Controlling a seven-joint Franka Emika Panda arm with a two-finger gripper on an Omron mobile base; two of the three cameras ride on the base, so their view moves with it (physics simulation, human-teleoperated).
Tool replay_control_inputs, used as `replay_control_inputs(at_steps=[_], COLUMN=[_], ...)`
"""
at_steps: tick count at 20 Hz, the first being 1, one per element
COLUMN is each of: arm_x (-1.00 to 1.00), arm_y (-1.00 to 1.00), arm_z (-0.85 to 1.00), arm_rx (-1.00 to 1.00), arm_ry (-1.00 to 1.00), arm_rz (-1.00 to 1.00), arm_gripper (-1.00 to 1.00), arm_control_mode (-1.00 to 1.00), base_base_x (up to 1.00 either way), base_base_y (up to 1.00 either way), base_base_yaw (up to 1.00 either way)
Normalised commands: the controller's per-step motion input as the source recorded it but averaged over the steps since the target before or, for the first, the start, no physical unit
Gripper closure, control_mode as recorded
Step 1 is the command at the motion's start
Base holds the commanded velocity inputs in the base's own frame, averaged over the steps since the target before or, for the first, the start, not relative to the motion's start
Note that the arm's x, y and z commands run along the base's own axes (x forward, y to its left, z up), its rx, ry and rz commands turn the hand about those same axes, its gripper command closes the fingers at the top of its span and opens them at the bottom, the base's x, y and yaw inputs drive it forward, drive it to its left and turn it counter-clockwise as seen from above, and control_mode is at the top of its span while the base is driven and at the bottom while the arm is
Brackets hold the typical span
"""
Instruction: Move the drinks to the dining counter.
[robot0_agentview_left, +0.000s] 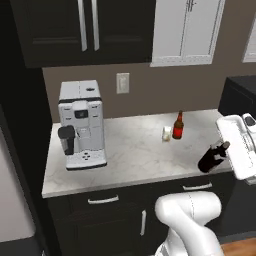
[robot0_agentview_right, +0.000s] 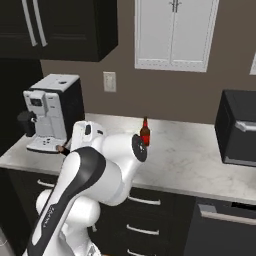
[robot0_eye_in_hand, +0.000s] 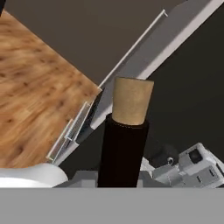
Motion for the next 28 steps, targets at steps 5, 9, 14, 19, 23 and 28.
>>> replay_control_inputs(at_steps=[5, 9, 14, 19, 23, 28], arm_x=[0.0, 0.0, 0.0, 0.0, 0.0, 0.0], arm_y=[0.0, 0.0, 0.0, 0.0, 0.0, 0.0], arm_z=[0.0, 0.0, 0.0, 0.0, 0.0, 0.0], arm_rx=[0.0, 0.0, 0.0, 0.0, 0.0, 0.0], arm_ry=[0.0, 0.0, 0.0, 0.0, 0.0, 0.0], arm_rz=[0.0, 0.0, 0.0, 0.0, 0.0, 0.0], arm_gripper=[1.0, 1.0, 1.0, 1.0, 1.0, 1.0], arm_control_mode=[1.0, 1.0, 1.0, 1.0, 1.0, 1.0], base_base_x=[-0.97, -0.71, -0.18, 0.0, -0.01, 0.07], base_base_y=[0.11, 0.31, 0.61, 0.73, 0.94, 1.0], base_base_yaw=[0.29, 0.39, 0.59, 0.67, 0.65, 0.45])
